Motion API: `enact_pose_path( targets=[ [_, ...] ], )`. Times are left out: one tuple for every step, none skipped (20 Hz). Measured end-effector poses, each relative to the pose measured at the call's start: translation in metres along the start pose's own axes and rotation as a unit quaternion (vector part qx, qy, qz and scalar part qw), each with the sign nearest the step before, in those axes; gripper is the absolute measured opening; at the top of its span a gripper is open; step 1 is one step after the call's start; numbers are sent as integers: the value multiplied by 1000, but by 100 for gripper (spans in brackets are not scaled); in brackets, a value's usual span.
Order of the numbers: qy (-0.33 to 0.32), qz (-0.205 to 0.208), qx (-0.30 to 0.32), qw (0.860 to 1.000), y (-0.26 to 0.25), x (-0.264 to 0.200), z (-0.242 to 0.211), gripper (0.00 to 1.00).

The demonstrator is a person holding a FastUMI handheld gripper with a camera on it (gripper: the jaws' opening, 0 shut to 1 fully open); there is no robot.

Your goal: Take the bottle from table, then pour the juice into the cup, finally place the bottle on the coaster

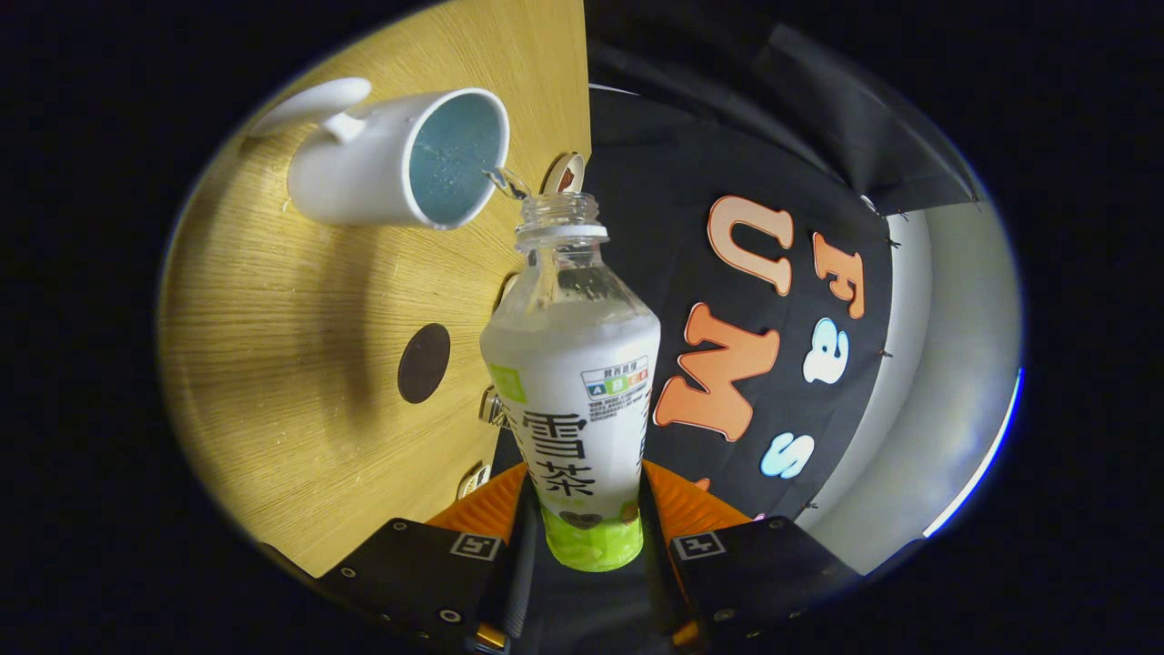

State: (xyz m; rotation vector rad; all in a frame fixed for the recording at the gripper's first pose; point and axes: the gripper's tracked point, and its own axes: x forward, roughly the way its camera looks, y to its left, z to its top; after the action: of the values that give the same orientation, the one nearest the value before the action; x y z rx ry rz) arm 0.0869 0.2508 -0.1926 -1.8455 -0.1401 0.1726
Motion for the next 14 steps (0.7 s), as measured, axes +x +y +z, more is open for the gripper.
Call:
enact_pose_path(
  targets=[
    [-1, 1, -2, 1000, 0, 0, 1, 54],
    [-2, 2, -4, 1000, -1, 0, 2, 54],
    [-2, 2, -7, 1000, -2, 0, 2, 54],
    [-2, 1, -9, 1000, -4, 0, 2, 54],
    [-2, 1, -12, 1000, -5, -1, 1, 54],
    [-2, 1, -13, 1000, -5, 0, 1, 54],
    [-1, 1, -15, 1000, -7, -2, 1, 54],
    [-2, 1, -16, 1000, -9, -1, 1, 54],
    [-3, 0, -17, 1000, -11, -2, 2, 54],
    [-4, -1, -17, 1000, -12, -3, 3, 54],
    [-6, -3, -20, 1000, -14, -3, 4, 54],
    [-6, -5, -24, 1000, -15, -3, 5, 54],
    [-7, -4, -27, 1000, -16, -3, 6, 54],
    [-8, -5, -31, 999, -18, -3, 6, 54]
  ],
)
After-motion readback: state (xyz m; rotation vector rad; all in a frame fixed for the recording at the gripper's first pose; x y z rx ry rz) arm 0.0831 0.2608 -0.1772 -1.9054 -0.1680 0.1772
